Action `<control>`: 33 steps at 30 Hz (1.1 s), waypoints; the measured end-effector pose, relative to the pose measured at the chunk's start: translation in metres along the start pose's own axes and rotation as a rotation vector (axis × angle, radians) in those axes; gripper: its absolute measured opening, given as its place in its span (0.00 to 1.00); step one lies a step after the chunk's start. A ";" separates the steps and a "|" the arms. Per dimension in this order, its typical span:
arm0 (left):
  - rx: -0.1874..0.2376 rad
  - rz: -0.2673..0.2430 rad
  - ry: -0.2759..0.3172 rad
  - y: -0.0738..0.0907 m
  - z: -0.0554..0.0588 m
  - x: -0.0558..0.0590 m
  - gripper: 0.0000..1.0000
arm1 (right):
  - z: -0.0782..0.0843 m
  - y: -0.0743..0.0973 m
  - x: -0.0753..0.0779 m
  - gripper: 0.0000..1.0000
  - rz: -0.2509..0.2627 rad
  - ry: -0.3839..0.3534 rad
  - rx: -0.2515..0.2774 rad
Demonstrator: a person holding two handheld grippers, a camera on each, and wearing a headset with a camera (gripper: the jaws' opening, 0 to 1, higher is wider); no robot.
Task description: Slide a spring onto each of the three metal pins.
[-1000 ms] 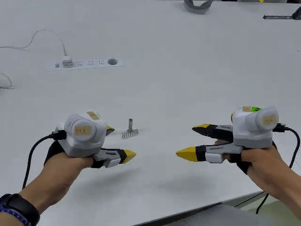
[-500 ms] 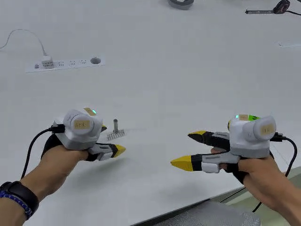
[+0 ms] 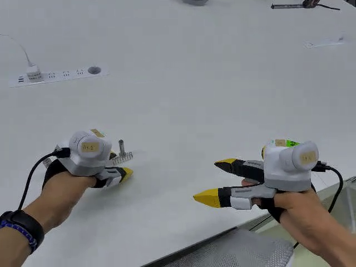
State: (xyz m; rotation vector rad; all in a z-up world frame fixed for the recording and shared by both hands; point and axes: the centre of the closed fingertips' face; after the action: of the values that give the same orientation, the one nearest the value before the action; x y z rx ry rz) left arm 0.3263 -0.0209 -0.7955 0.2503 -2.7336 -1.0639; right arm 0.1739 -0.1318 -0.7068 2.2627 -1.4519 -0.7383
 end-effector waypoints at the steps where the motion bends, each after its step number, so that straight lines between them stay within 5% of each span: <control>1: -0.001 -0.008 0.000 0.000 0.000 -0.002 0.35 | 0.001 0.000 0.000 0.73 0.001 -0.001 0.000; 19: 0.009 -0.051 0.047 -0.004 0.000 -0.011 0.13 | 0.002 0.001 -0.003 0.73 0.013 -0.004 0.010; 33: 0.010 -0.033 0.082 0.011 0.014 0.014 0.11 | 0.003 0.003 -0.007 0.73 0.027 -0.007 0.023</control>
State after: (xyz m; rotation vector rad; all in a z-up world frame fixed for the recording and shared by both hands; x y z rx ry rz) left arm 0.3083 -0.0074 -0.7962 0.3335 -2.6714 -1.0252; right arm 0.1672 -0.1265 -0.7056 2.2555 -1.4990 -0.7254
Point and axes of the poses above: the centre of the closed fingertips' face, and the gripper's own axes: y roughly backward along the fingers, x roughly to its right, z roughly out of its underside, and after that the axes turned 9 degrees about z, right-handed
